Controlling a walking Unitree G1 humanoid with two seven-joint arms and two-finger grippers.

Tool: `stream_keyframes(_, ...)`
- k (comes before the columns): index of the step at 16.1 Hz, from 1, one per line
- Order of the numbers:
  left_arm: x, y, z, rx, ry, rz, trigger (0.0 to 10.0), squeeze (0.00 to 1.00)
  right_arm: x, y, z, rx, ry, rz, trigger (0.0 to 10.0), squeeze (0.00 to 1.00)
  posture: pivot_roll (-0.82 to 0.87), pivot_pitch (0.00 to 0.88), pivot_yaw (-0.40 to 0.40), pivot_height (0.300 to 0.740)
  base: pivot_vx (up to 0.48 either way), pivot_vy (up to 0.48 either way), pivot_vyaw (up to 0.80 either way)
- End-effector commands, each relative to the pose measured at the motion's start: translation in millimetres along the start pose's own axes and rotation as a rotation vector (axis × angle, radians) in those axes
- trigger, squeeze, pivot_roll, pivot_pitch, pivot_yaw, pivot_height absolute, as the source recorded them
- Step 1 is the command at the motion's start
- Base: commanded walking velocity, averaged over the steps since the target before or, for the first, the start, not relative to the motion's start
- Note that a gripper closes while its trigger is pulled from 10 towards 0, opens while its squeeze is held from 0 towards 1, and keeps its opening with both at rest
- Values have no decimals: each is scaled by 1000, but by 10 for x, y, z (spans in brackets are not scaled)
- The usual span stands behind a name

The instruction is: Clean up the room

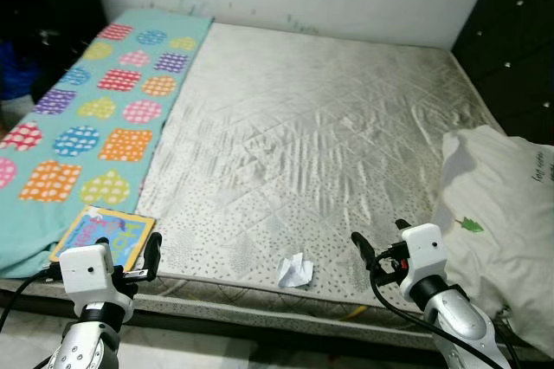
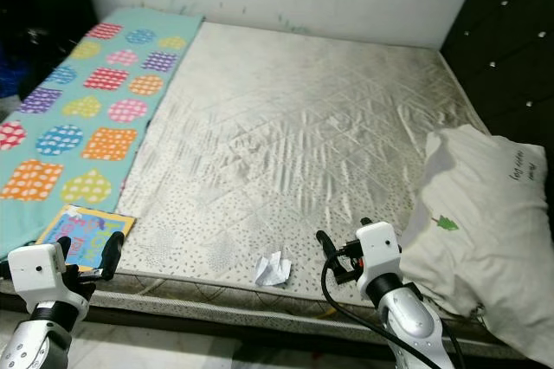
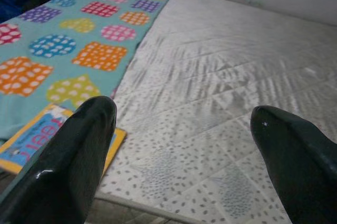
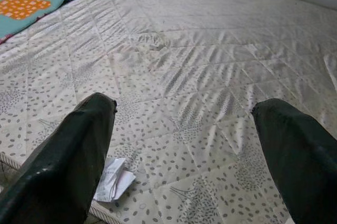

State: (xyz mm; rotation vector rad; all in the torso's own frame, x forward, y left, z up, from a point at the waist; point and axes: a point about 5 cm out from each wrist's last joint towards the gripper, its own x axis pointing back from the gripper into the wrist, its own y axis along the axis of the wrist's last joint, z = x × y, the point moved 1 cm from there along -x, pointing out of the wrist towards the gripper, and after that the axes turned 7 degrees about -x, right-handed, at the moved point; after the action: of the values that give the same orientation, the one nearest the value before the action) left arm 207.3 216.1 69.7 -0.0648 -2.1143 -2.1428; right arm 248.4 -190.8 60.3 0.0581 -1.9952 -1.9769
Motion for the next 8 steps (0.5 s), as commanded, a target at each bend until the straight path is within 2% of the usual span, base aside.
stream_keyframes(1,-21,10,-50,10,-26,-7,10000,0,30,-12,-43,2,-14,9,10000,0,-72,47,-75,740,0,0,0)
stream_keyframes(8,-34,6,-40,19,-20,-8,10000,0,7,6,-55,-5,-22,4,10000,0,-73,49,-78,740,0,0,0)
